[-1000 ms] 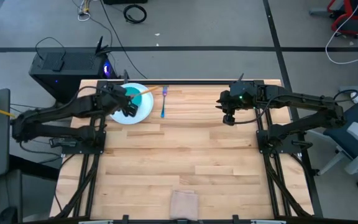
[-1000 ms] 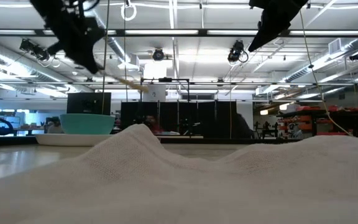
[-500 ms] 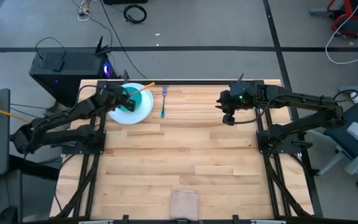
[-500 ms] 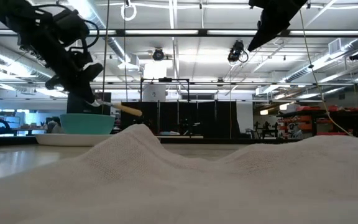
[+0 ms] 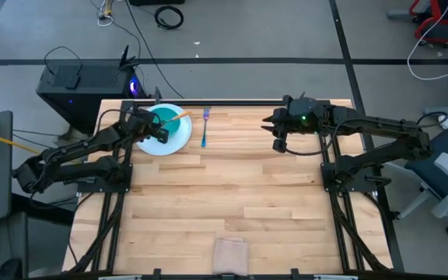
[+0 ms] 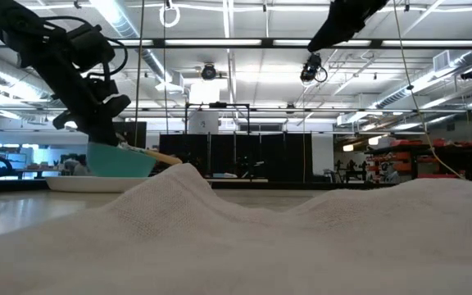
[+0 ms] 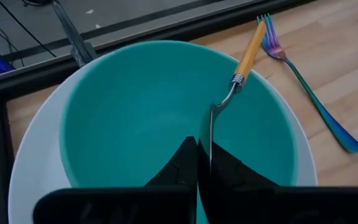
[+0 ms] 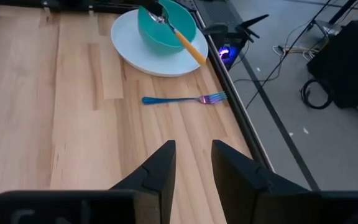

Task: Set table place
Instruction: Put the yellow spoon on the blue bowl

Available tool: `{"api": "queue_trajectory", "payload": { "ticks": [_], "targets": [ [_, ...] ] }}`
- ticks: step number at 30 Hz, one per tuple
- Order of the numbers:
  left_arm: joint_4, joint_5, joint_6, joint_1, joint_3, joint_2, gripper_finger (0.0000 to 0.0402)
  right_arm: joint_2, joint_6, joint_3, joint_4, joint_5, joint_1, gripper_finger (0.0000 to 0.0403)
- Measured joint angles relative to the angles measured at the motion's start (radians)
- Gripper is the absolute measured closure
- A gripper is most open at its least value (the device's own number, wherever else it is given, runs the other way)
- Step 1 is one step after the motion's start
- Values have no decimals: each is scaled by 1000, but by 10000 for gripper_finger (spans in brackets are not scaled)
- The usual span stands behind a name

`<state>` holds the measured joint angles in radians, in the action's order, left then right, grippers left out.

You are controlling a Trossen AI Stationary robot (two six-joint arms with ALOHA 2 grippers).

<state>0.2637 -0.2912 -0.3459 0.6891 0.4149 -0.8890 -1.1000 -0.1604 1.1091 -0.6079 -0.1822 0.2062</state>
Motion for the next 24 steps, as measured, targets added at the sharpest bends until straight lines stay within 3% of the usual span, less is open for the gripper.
{"api": "queue_trajectory", "payload": {
  "ticks": [24],
  "targets": [
    [71,1,-34,0,0,0,366,0,-19,0,3,0,1,293]
  ]
}}
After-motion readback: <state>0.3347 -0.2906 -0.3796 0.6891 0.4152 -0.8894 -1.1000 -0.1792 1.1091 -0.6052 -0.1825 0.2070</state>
